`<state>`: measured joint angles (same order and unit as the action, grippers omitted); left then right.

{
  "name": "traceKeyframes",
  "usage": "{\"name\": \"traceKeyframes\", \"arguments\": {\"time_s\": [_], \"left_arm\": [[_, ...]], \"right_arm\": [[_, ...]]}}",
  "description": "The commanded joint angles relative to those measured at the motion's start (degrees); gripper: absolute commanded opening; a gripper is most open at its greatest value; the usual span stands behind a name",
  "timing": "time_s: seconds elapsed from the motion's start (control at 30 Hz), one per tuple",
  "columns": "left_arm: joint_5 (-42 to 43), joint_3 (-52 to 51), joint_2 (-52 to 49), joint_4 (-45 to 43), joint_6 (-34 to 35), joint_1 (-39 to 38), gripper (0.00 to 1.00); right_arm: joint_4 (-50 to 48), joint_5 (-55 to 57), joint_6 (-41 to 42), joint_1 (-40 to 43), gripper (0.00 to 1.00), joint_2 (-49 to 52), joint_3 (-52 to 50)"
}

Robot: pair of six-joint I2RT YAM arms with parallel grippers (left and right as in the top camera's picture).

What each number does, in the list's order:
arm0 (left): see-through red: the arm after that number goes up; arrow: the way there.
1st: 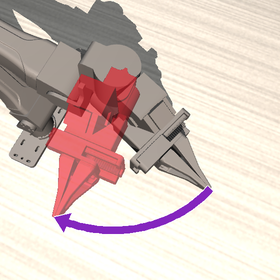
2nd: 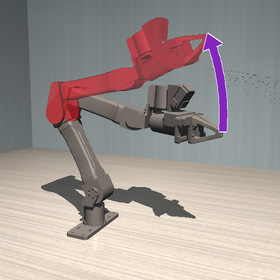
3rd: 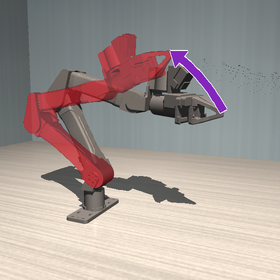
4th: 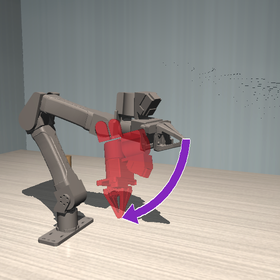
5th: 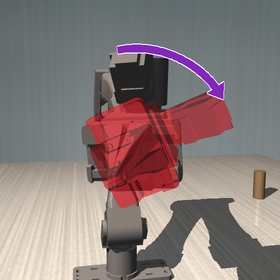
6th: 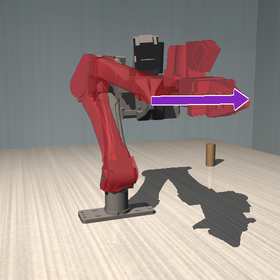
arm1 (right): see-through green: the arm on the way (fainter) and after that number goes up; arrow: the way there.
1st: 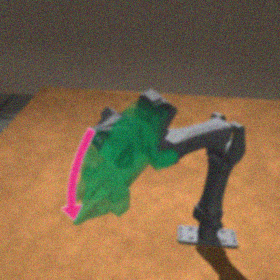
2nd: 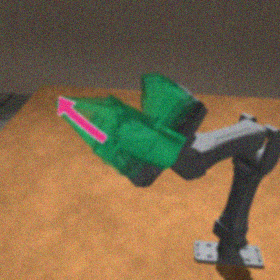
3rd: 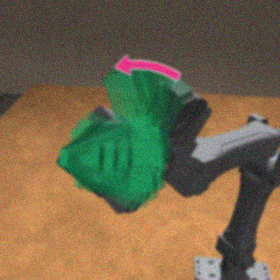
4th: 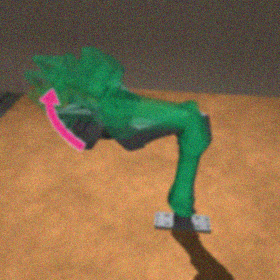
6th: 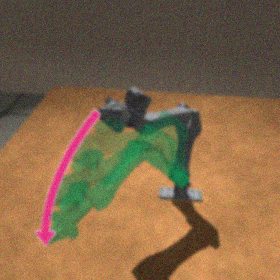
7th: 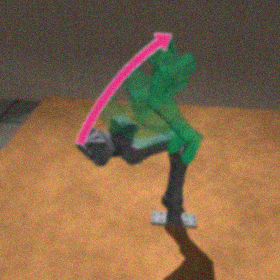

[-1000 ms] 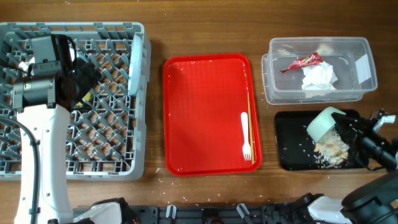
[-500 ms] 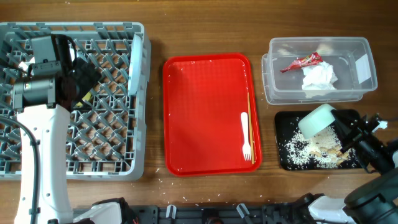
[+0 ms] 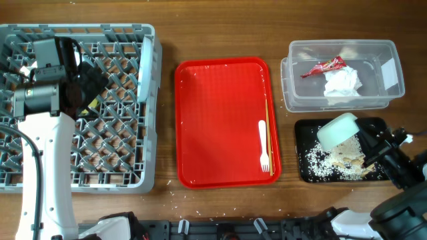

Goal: Sort waste into correct bins and load items into the dishwasher rack
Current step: 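Tip the bowl over the black tray to pour out the rice, then set the empty bowl back on the red tray and release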

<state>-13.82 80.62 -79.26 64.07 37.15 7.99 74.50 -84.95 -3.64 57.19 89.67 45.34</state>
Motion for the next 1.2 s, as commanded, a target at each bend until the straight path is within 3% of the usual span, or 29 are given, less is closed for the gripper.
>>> {"name": "traceKeyframes", "arguments": {"time_s": [0.0, 0.03, 0.07, 0.1, 0.13, 0.23, 0.3, 0.37, 0.43, 0.47, 0.5, 0.53, 0.6, 0.67, 0.8, 0.9, 1.03, 1.07, 1.1, 1.13, 1.17], "left_arm": [[-0.15, 0.07, 0.87, -0.15, -0.70, 0.17, 1.00], [-0.15, 0.07, 0.87, -0.15, -0.70, 0.17, 1.00], [-0.15, 0.07, 0.87, -0.15, -0.70, 0.17, 1.00], [-0.15, 0.07, 0.87, -0.15, -0.70, 0.17, 1.00], [-0.15, 0.07, 0.87, -0.15, -0.70, 0.17, 1.00], [-0.15, 0.07, 0.87, -0.15, -0.70, 0.17, 1.00], [-0.15, 0.07, 0.87, -0.15, -0.70, 0.17, 1.00], [-0.15, 0.07, 0.87, -0.15, -0.70, 0.17, 1.00], [-0.15, 0.07, 0.87, -0.15, -0.70, 0.17, 1.00], [-0.15, 0.07, 0.87, -0.15, -0.70, 0.17, 1.00], [-0.15, 0.07, 0.87, -0.15, -0.70, 0.17, 1.00], [-0.15, 0.07, 0.87, -0.15, -0.70, 0.17, 1.00], [-0.15, 0.07, 0.87, -0.15, -0.70, 0.17, 1.00], [-0.15, 0.07, 0.87, -0.15, -0.70, 0.17, 1.00], [-0.15, 0.07, 0.87, -0.15, -0.70, 0.17, 1.00], [-0.15, 0.07, 0.87, -0.15, -0.70, 0.17, 1.00], [-0.15, 0.07, 0.87, -0.15, -0.70, 0.17, 1.00], [-0.15, 0.07, 0.87, -0.15, -0.70, 0.17, 1.00], [-0.15, 0.07, 0.87, -0.15, -0.70, 0.17, 1.00], [-0.15, 0.07, 0.87, -0.15, -0.70, 0.17, 1.00], [-0.15, 0.07, 0.87, -0.15, -0.70, 0.17, 1.00]], "right_arm": [[3.06, 0.44, -9.16, -0.33, 0.04, -1.46, 0.02], [-1.51, -5.53, -13.79, -0.33, 0.04, -1.81, 0.02], [-4.02, -4.28, -7.89, -0.46, 0.04, -1.81, 0.02], [0.94, -1.77, -7.74, -1.29, 0.04, -2.60, 0.02], [4.39, -4.39, -16.50, -2.64, 0.04, -4.31, 0.02], [16.06, -5.70, -28.48, -7.89, 0.04, -11.89, 2.49], [17.55, -6.25, -29.24, -11.58, 0.05, -18.12, 7.56], [15.13, 0.61, -20.46, -13.84, 0.05, -23.06, 16.13], [6.16, 16.13, -3.63, -15.54, 0.05, -26.71, 22.29], [1.22, 29.66, 7.80, -17.55, 0.05, -29.16, 24.28], [-4.55, 45.64, 19.06, -24.52, 0.04, -34.53, 25.22], [-7.39, 51.30, 24.24, -31.67, 0.05, -37.62, 25.22], [-11.23, 57.02, 29.79, -42.95, 0.05, -38.82, 25.22], [-14.51, 66.05, 33.92, -59.80, 0.06, -35.30, 25.22], [-20.46, 80.17, 40.26, -88.67, 0.04, -16.15, 25.22], [-29.97, 82.14, 41.35, -101.74, 0.04, -0.61, 25.22], [-37.05, 80.48, 44.46, -108.80, 0.05, 8.37, 25.22], [-38.75, 78.93, 43.63, -110.07, 0.09, 8.90, 25.22], [-39.45, 79.38, 43.30, -111.71, 0.46, 8.90, 25.22], [-39.17, 79.43, 42.66, -112.04, 0.68, 8.85, 25.22], [-38.62, 79.34, 42.69, -111.86, 0.80, 8.81, 25.22]]}}
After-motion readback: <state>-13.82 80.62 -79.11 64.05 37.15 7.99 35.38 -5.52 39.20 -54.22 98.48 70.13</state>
